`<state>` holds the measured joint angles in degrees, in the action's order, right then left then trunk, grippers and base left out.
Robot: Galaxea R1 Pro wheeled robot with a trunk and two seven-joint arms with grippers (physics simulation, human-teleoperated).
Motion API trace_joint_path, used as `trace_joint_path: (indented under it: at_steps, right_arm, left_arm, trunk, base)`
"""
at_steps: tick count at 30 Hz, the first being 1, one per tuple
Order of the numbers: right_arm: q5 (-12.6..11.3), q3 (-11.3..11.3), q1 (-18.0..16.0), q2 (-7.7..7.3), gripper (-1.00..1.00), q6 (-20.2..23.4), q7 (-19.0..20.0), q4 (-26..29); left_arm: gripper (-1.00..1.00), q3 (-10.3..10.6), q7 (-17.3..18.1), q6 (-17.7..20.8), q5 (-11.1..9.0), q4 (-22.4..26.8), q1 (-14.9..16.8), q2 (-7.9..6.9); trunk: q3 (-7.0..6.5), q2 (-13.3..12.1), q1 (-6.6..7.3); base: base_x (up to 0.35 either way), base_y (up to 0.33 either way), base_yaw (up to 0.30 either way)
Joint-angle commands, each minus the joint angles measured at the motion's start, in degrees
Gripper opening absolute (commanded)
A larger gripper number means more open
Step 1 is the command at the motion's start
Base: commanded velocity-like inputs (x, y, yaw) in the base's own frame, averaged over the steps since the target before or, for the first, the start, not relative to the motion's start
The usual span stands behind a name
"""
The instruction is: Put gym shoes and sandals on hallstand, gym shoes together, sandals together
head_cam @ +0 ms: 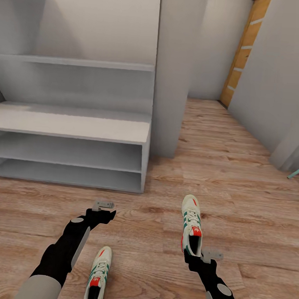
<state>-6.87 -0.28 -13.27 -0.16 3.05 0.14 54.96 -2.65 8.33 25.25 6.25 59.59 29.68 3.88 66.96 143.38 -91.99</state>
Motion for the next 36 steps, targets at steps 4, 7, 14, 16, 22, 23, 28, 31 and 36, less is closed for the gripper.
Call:
trace_joint_path:
  at_steps: [4, 7, 14, 16, 22, 23, 28, 31, 36]
  right_arm:
    - [-0.6, 0.0, 0.0, -0.01, -1.00, 0.3, -0.1, 0.1]
    - [-0.6, 0.0, 0.0, -0.01, -1.00, 0.3, -0.1, 0.1]
    - [-0.6, 0.0, 0.0, 0.02, -1.00, 0.3, -0.1, 0.2]
    - [-0.6, 0.0, 0.0, 0.04, -1.00, 0.3, -0.1, 0.2]
    - [-0.6, 0.0, 0.0, 0.07, -1.00, 0.3, -0.1, 0.2]
    - [-0.6, 0.0, 0.0, 0.06, -1.00, 0.3, -0.1, 0.2]
    - [-0.6, 0.0, 0.0, -0.09, -1.00, 0.3, -0.1, 0.2]
    - [-0.6, -0.1, 0.0, -0.15, -1.00, 0.3, 0.0, 0.2]
    - [-0.6, -0.1, 0.0, -0.28, -1.00, 0.4, 0.0, 2.7]
  left_arm:
    - [1.00, -0.2, 0.5, 0.2, 0.6, 0.1, 0.0, 0.08]
    - [1.00, -0.2, 0.5, 0.2, 0.6, 0.1, 0.0, 0.08]
    - [1.00, -0.2, 0.5, 0.2, 0.6, 0.1, 0.0, 0.08]
    - [1.00, -0.2, 0.5, 0.2, 0.6, 0.1, 0.0, 0.08]
    - [1.00, -0.2, 0.5, 0.2, 0.5, 0.0, 0.0, 0.08]
    - [1.00, -0.3, 0.5, 0.2, 0.5, 0.0, 0.0, 0.08]
    - [1.00, -0.4, 0.5, 0.1, 0.5, -0.3, 0.0, -0.03]
    - [1.00, -0.5, 0.4, 0.1, 0.6, -0.3, -0.1, -0.12]
    - [1.00, -0.5, 0.4, 0.1, 0.7, -0.3, -0.3, -0.17]
  trunk:
    - [0.05, 0.0, 0.01]
    - [0.05, 0.0, 0.01]
    - [0.05, 0.0, 0.01]
    - [0.05, 0.0, 0.01]
    - [0.05, 0.0, 0.01]
    - [0.05, 0.0, 0.01]
    - [0.05, 0.0, 0.01]
    - [0.05, 0.0, 0.01]
    - [0.05, 0.0, 0.01]
  base:
    - [-0.159, 0.000, 0.000]
    - [-0.242, 0.000, 0.000]
    - [-0.110, 0.000, 0.000]
    - [-0.010, 0.000, 0.000]
    - [-0.002, 0.000, -0.015]
    - [0.000, 0.000, -0.094]
    - [-0.026, 0.000, -0.195]
    - [-0.174, 0.000, -0.247]
    - [-0.274, 0.000, -0.227]
